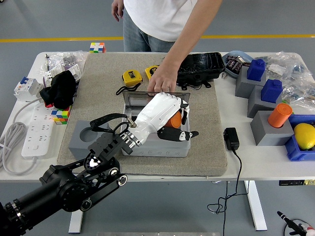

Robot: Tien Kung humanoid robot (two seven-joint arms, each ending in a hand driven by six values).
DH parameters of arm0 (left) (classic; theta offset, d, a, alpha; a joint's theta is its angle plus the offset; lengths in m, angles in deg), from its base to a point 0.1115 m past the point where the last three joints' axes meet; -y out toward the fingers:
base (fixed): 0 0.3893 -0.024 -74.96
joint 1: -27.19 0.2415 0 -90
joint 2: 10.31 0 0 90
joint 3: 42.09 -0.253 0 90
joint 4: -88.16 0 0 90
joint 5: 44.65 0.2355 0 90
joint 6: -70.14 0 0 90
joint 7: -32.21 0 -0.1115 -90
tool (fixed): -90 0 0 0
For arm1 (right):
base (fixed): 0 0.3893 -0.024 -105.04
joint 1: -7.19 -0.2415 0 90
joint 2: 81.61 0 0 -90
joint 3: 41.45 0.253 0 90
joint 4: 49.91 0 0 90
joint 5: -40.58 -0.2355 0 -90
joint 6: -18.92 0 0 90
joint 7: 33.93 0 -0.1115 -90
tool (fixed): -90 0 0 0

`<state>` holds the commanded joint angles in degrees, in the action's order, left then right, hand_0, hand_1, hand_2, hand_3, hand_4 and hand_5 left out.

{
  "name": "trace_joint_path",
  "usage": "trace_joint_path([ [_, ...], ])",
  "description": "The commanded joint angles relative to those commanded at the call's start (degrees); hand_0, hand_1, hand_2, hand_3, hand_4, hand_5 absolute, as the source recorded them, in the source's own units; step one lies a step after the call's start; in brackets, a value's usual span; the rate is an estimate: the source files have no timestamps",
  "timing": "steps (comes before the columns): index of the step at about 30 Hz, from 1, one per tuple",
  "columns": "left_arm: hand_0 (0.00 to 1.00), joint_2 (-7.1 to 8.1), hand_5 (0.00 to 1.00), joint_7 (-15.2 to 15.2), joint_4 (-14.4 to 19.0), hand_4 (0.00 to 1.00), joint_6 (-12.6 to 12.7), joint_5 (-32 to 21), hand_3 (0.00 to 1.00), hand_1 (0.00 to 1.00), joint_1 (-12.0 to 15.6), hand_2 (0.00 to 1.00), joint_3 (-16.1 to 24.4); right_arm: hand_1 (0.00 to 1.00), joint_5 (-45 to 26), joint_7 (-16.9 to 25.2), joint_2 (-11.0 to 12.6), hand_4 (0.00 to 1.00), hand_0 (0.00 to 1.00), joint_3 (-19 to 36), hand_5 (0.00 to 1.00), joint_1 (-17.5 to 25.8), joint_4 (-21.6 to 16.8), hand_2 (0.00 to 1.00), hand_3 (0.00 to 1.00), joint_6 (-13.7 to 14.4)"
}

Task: Fetch the battery,place it into the box,close the lid of the box

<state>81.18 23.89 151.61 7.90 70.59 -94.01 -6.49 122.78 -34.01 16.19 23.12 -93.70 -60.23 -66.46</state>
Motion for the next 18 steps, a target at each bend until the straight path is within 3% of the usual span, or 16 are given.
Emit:
trace_joint_path([
  [18,0.032,-0.89,0.355,-1.8,-4.7,0.710,1.0,1.3,0.048,0.002,-0.9,0.052,1.7,0.796,-0.8,0.0,0.0,0.998,0.867,-0.6,0.998,-0.3,0.0,0.772,0.847,0.0],
])
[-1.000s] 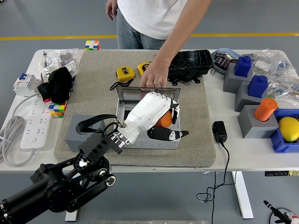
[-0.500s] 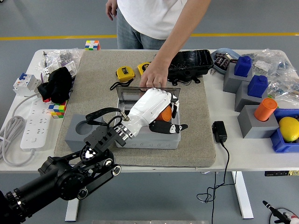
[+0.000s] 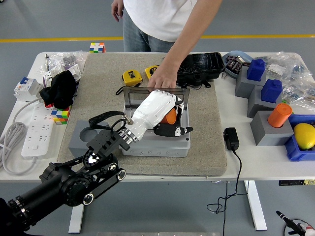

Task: Fetch the battery,place it into the box,close the lid of the box

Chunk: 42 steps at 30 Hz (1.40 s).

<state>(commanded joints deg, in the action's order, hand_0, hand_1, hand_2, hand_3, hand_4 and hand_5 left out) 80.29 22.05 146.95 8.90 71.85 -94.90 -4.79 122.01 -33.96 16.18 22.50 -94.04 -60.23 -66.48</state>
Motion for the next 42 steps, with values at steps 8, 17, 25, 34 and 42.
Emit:
trace_joint_path([
  [8,0.034,-0.13,0.357,-0.3,-0.3,0.725,0.4,0.2,0.049,0.002,0.3,0.057,0.2,0.794,0.4,-0.1,0.0,0.998,0.867,0.6,0.998,0.0,0.0,0.772,0.847,-0.1],
  [17,0.058,-0.33,0.498,-1.1,-0.9,0.935,0.4,-0.4,0.074,0.030,0.5,0.081,0.6,0.793,-0.1,0.0,-0.1,0.998,0.868,0.1,0.998,-0.1,0.0,0.772,0.847,-0.1],
  [25,0.101,-0.35,0.549,-2.7,-1.3,0.988,-0.7,-2.0,0.117,0.072,0.6,0.123,1.0,0.793,-0.1,-0.1,-0.1,0.998,0.867,0.1,0.998,-0.3,0.0,0.772,0.847,-0.1],
  [34,0.188,-0.52,0.631,-4.0,-1.7,0.998,-1.8,-2.7,0.195,0.152,0.7,0.178,1.6,0.793,-0.2,-0.1,-0.2,0.998,0.867,0.0,0.998,-0.3,0.0,0.771,0.848,-0.1],
  [42,0.525,-0.60,0.654,-4.2,-1.8,0.998,-1.9,-1.7,0.515,0.673,0.8,0.582,1.9,0.792,-0.3,-0.1,-0.2,0.998,0.867,-0.2,0.998,-0.3,0.0,0.772,0.847,-0.1],
])
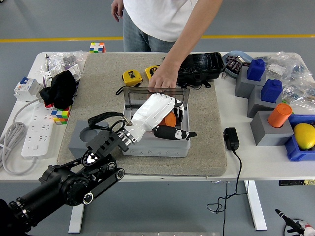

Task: Fetch the battery,place it into the box,close the lid of the box

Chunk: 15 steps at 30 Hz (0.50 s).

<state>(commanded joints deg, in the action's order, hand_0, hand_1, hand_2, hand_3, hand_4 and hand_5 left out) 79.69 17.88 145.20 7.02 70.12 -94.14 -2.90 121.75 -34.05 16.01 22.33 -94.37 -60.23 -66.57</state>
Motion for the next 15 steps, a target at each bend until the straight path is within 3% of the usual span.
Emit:
trace_joint_path([
  [4,0.525,0.00,0.654,-0.3,0.2,0.998,0.9,0.8,0.515,0.673,0.2,0.582,0.4,0.792,0.1,-0.1,0.0,0.998,0.867,0.0,0.998,0.1,0.0,0.772,0.847,0.0],
  [5,0.567,0.00,0.676,-0.4,0.3,0.998,1.2,1.0,0.577,0.698,0.2,0.617,0.4,0.793,0.1,-0.1,0.0,0.998,0.867,0.0,0.998,0.1,0.0,0.772,0.847,0.0],
  [6,0.567,0.00,0.676,-0.5,0.3,0.998,1.5,1.2,0.577,0.698,0.2,0.617,0.5,0.793,0.1,-0.1,0.0,0.998,0.867,0.0,0.998,0.1,0.0,0.772,0.847,0.0],
  [10,0.567,0.08,0.676,-1.2,1.4,0.998,3.8,2.5,0.577,0.698,0.4,0.617,1.0,0.793,-0.1,0.0,0.0,0.998,0.867,-0.3,0.998,0.2,0.0,0.772,0.847,0.0],
  [11,0.701,0.12,0.691,-1.4,1.7,0.998,4.2,2.8,0.652,0.769,0.4,0.692,1.1,0.792,-0.1,-0.1,0.0,0.998,0.867,-0.3,0.998,0.2,0.0,0.772,0.847,0.0],
  [15,0.701,0.33,0.691,-1.6,3.4,0.998,4.7,4.0,0.652,0.769,0.7,0.692,2.3,0.792,-0.2,-0.1,-0.1,0.998,0.867,-0.4,0.998,0.1,0.0,0.772,0.847,0.0],
])
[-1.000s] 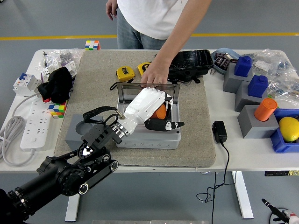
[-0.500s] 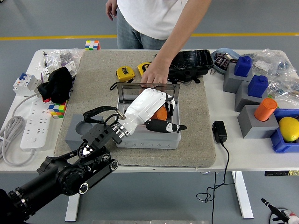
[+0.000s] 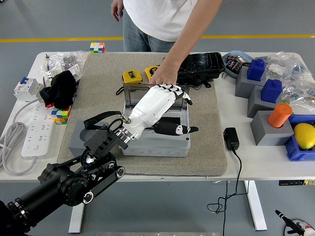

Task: Fetch the battery,place it into the box,close the lid of the box

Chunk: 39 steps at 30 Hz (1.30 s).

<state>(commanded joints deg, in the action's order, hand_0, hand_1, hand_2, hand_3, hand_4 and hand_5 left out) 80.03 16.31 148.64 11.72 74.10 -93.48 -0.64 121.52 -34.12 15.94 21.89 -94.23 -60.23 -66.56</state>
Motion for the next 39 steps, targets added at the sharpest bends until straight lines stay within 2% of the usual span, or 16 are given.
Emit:
trace_joint_path([
  [1,0.701,0.07,0.691,0.1,0.6,0.998,0.0,0.3,0.652,0.769,0.1,0.692,0.3,0.792,-0.1,0.0,0.0,0.998,0.867,-0.2,0.998,0.0,0.0,0.772,0.847,0.0],
  [2,0.803,0.14,0.703,0.1,1.1,0.998,-0.1,0.6,0.746,0.867,0.2,0.783,0.7,0.792,-0.1,0.0,0.0,0.998,0.867,-0.2,0.998,0.0,0.0,0.772,0.847,0.0],
  [7,0.803,1.05,0.703,1.5,5.6,0.998,-2.1,1.8,0.746,0.867,0.7,0.783,3.5,0.792,-0.1,0.0,-0.1,0.998,0.867,-0.1,0.998,0.2,0.0,0.772,0.847,0.0],
  [8,0.934,1.25,0.917,1.5,6.6,0.998,-2.3,1.7,0.842,0.959,0.8,0.905,3.9,0.792,0.1,0.0,-0.1,0.998,0.867,0.1,0.998,0.2,0.0,0.772,0.846,0.0],
  [13,0.934,2.00,0.917,2.6,10.4,0.998,-3.7,0.9,0.842,0.959,0.7,0.905,6.3,0.792,0.8,-0.2,0.0,0.998,0.867,0.9,0.998,0.1,0.0,0.772,0.846,0.0],
  [14,0.998,2.21,0.998,3.5,10.9,0.998,-4.9,0.6,0.938,0.998,0.4,0.995,7.0,0.792,0.5,-0.1,0.0,0.998,0.866,0.6,0.998,0.0,0.0,0.771,0.846,0.0],
  [18,0.998,2.91,0.998,6.3,10.8,0.998,-9.0,-0.1,0.938,0.998,-0.4,0.995,8.8,0.792,-0.1,0.0,0.0,0.998,0.866,0.1,0.998,-0.2,0.0,0.771,0.846,0.1],
  [20,0.998,3.44,0.998,8.9,10.5,0.998,-13.0,-0.4,0.977,0.998,-0.7,0.998,10.0,0.791,0.0,0.0,-0.1,0.998,0.867,0.3,0.998,-0.2,0.0,0.771,0.846,0.0],
  [25,0.998,4.19,0.998,15.4,10.6,0.998,-22.6,-1.3,0.977,0.998,-1.0,0.998,12.1,0.791,1.1,-0.2,0.0,0.998,0.867,1.5,0.998,0.0,0.0,0.771,0.846,0.0],
  [26,0.998,4.29,0.998,16.4,10.6,0.998,-24.0,-1.2,0.910,0.995,-1.0,0.963,12.3,0.791,1.1,-0.2,-0.1,0.998,0.866,1.5,0.998,0.0,0.0,0.771,0.846,0.0],
  [28,0.998,4.62,0.998,18.2,10.9,0.998,-26.5,-1.1,0.910,0.995,-0.9,0.963,12.6,0.791,1.0,-0.2,-0.1,0.998,0.866,1.5,0.998,0.0,0.0,0.771,0.846,0.0],
  [31,0.998,5.40,0.998,20.0,11.8,0.998,-28.3,-0.3,0.910,0.995,-0.8,0.963,12.5,0.791,0.6,-0.1,-0.1,0.998,0.866,1.2,0.998,-0.1,0.0,0.771,0.846,0.0],
  [32,0.917,5.74,0.998,20.3,12.3,0.998,-28.8,-0.2,0.870,0.898,-0.8,0.883,12.6,0.790,0.6,-0.1,-0.1,0.998,0.867,1.2,0.998,-0.1,0.0,0.770,0.846,0.0],
  [37,0.917,6.54,0.998,20.8,14.4,0.998,-29.0,1.1,0.870,0.898,-0.5,0.883,13.8,0.790,0.8,-0.1,0.1,0.998,0.867,1.5,0.998,-0.1,0.0,0.770,0.846,0.0],
  [38,0.708,6.70,0.998,20.9,15.0,0.998,-29.0,1.5,0.765,0.723,-0.3,0.731,14.1,0.791,0.9,-0.1,0.1,0.998,0.866,1.6,0.998,-0.1,0.0,0.770,0.846,0.0],
  [39,0.708,6.92,0.998,21.0,15.6,0.998,-29.0,1.8,0.765,0.723,-0.2,0.731,14.3,0.791,0.9,-0.1,0.1,0.998,0.866,1.7,0.998,-0.1,0.0,0.770,0.846,0.1],
])
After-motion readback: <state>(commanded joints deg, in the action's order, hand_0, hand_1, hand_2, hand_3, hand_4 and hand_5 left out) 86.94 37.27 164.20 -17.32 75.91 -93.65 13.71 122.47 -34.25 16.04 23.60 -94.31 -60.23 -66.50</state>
